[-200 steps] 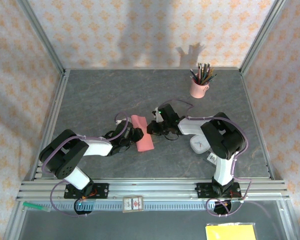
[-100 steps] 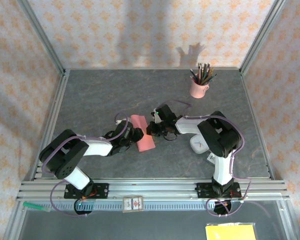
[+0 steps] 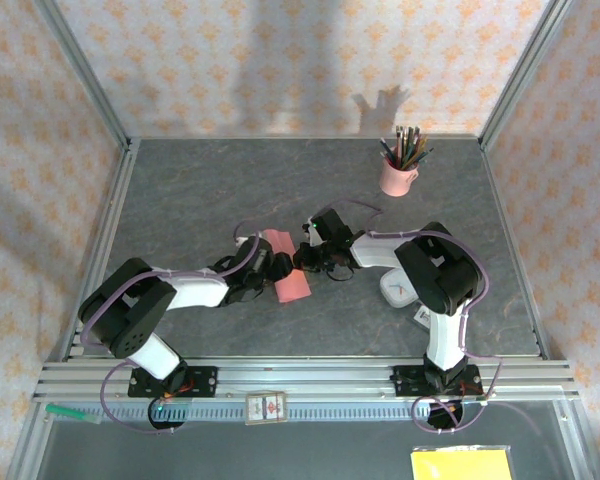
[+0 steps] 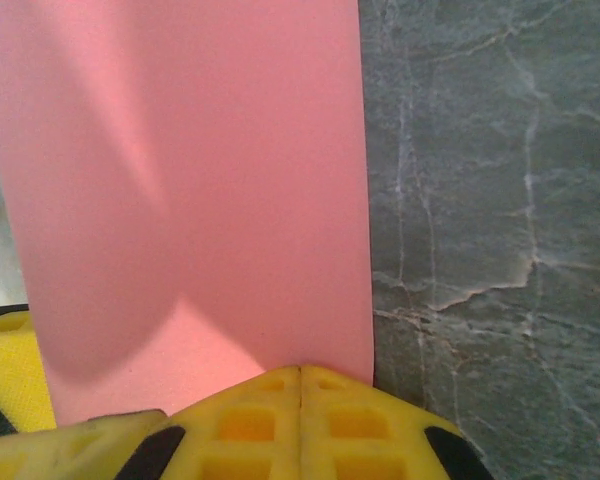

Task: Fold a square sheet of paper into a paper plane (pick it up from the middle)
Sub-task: Hold the square sheet of paper at the center of the table, then first fold the square sheet of paper in half at the center of the table.

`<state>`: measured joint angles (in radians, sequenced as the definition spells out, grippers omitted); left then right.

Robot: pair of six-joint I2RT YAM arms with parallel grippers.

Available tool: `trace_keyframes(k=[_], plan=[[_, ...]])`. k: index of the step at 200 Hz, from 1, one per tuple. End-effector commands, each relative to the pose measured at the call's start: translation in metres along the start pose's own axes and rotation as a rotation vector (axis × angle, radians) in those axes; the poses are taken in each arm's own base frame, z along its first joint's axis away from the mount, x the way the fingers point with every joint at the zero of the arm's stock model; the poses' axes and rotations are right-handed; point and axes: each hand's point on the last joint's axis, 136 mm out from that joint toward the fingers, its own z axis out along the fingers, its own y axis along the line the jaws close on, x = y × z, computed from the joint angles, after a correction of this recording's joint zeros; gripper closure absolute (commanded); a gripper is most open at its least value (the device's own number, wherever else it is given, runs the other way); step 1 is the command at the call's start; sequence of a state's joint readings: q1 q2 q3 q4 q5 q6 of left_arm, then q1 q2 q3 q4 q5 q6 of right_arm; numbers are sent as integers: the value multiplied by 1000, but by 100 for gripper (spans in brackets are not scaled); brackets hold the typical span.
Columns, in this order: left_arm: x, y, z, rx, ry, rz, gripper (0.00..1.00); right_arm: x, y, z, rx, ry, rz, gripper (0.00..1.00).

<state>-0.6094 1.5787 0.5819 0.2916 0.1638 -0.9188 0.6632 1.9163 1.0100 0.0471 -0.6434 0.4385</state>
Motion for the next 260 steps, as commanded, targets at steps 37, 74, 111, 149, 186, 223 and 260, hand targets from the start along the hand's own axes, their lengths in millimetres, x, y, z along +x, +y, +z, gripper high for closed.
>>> trace_keyframes(k=[37,74,111,149,186,223,260], plan=[[-39,40,-32,-252,-135,61,38,31,-50,14,154,50,87,99],[-56,-13,-63,-27,-180,37,39,34,-54,15,161,50,96,99],[-41,-66,-52,211,-38,8,63,35,-56,17,158,47,109,100],[-38,-64,-25,214,19,-3,73,34,-57,16,166,43,109,100],[-30,-37,-4,187,65,-41,74,35,-59,16,175,43,113,100],[-24,-8,5,160,84,-85,74,38,-66,16,205,46,127,100],[-20,14,10,109,93,-81,74,43,-73,15,232,55,140,100]])
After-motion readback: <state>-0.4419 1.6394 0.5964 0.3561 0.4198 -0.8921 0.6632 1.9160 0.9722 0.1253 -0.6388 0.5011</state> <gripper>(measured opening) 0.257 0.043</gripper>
